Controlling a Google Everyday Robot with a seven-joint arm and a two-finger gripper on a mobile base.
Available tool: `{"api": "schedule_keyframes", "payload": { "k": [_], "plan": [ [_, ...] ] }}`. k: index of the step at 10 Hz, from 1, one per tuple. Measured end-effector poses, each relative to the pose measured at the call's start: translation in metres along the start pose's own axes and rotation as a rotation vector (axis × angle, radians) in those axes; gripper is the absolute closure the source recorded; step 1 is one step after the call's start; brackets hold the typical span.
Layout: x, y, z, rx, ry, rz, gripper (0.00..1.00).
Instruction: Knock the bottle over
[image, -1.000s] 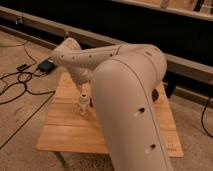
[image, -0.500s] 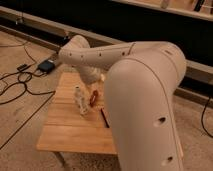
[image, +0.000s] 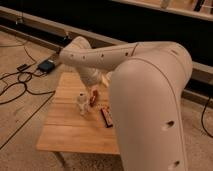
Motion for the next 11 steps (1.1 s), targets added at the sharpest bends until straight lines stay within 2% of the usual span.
{"api": "schedule_keyframes", "payload": {
  "k": [2, 4, 6, 8, 11],
  "plan": [
    [0.004, 0.006, -0.005, -0.016, 0.003, -0.012, 0.35],
    [0.001, 0.006, -0.011, -0.003, -0.016, -0.022, 0.35],
    [-0.012, 0.009, -0.020, 0.011, -0.073, -0.015, 0.35],
    [-0.027, 0.020, -0.028, 0.005, -0.136, -0.003, 0.35],
    [-0.039, 0.038, -0.042, -0.013, -0.196, -0.011, 0.35]
  ]
}}
